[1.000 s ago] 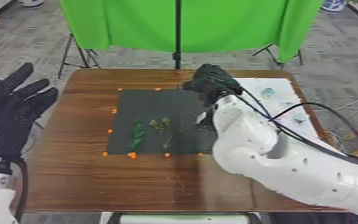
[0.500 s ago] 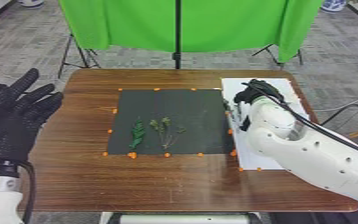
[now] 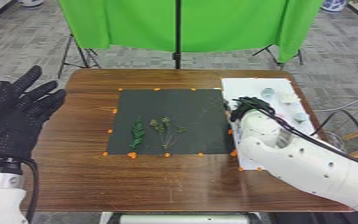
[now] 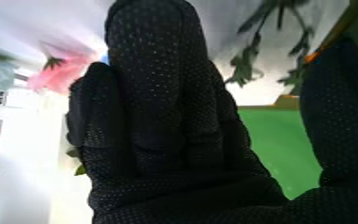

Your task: Arrange flowers

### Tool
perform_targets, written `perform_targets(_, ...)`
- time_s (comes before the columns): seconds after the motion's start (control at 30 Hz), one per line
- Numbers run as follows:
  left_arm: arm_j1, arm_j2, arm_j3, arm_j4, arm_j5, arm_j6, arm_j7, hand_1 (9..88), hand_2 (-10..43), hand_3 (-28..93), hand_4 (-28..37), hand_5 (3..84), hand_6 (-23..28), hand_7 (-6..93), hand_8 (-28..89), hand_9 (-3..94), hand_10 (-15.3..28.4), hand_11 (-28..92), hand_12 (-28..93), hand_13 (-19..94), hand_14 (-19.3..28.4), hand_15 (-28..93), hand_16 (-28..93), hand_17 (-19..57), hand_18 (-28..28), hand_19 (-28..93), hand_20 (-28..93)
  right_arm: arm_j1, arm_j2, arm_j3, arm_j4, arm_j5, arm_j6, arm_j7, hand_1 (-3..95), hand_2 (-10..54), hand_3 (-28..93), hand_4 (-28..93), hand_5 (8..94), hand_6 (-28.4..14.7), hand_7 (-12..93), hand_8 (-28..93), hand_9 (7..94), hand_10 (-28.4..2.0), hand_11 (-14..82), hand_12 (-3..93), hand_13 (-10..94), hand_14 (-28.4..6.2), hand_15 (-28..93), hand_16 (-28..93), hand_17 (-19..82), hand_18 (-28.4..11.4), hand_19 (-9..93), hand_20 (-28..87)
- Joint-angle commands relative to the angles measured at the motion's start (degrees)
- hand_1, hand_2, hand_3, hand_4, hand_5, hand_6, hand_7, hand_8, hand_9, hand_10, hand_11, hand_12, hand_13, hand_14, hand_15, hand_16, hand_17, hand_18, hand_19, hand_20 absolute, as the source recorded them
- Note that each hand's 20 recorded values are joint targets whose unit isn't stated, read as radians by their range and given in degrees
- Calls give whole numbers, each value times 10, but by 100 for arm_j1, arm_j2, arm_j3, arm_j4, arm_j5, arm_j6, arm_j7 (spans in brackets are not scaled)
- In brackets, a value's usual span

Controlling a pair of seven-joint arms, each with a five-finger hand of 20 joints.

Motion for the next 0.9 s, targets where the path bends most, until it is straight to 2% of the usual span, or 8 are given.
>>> perform_targets(0.03,-11,-20,31,41,-29,24,-81,163,89,755,-283,327,80,142,-97,303,194,242,110,229,263,443,-74,-81,258,606,42,59,-133,-326,166,-179,-69,-23,294,-51,672,-214,567,-64,98,-101,818,-160,269,160,833,-109,518,147,539,-193,932,82)
perform_targets(0.23,-108,-6,89,74,-30,-11,-123,166,90,755,-283,327,80,142,-97,303,195,243,110,230,264,443,-75,-81,257,606,44,167,-236,-664,326,-395,252,-69,303,-59,674,-215,585,-49,110,-104,816,-155,267,160,831,-107,516,147,538,-191,932,69)
perform_targets(0.33,-82,-2,80,54,-32,-9,-120,167,90,755,-283,327,80,142,-97,303,194,243,110,230,264,444,-75,-81,257,606,45,246,-298,-764,358,-464,394,-50,304,-60,673,-219,591,-47,114,-108,816,-154,269,161,831,-105,517,147,539,-189,932,64)
perform_targets(0.47,-79,18,82,56,-46,-9,-71,169,90,756,-283,327,80,143,-97,303,195,245,110,229,264,445,-75,-81,257,605,46,418,-419,-927,489,-470,423,-95,296,-57,673,-221,582,-52,112,-109,807,-155,270,161,828,-104,517,147,537,-189,932,59)
perform_targets(0.53,-118,12,97,74,-23,-53,-103,170,91,754,-283,327,81,143,-97,303,195,245,109,229,264,444,-76,-81,257,605,46,458,-478,-993,561,-494,456,-101,298,-57,674,-221,581,-51,112,-109,807,-156,270,160,827,-104,518,147,538,-188,932,57)
perform_targets(0.63,-114,20,104,74,-43,-27,-77,170,91,754,-283,327,81,143,-97,303,195,245,109,229,265,445,-75,-81,256,605,47,538,-553,-1211,671,-566,569,-116,317,-66,680,-221,595,-43,120,-109,812,-153,272,159,827,-104,517,145,539,-187,932,51)
perform_targets(0.77,-126,19,108,84,-46,-54,-89,170,91,754,-283,327,81,143,-97,303,195,245,108,229,265,444,-76,-81,256,604,48,527,-627,-1396,792,-730,741,-172,404,-93,706,-260,694,-5,142,-119,858,-108,275,160,846,-83,499,153,547,-174,932,28)
perform_targets(0.9,-141,17,112,88,-36,-45,-132,171,92,753,-283,327,81,142,-97,302,195,246,108,229,264,444,-76,-81,256,605,48,475,-612,-1472,867,-869,891,-229,512,-95,642,-280,798,4,151,-3,907,-89,236,201,868,-63,489,172,548,-171,932,64)
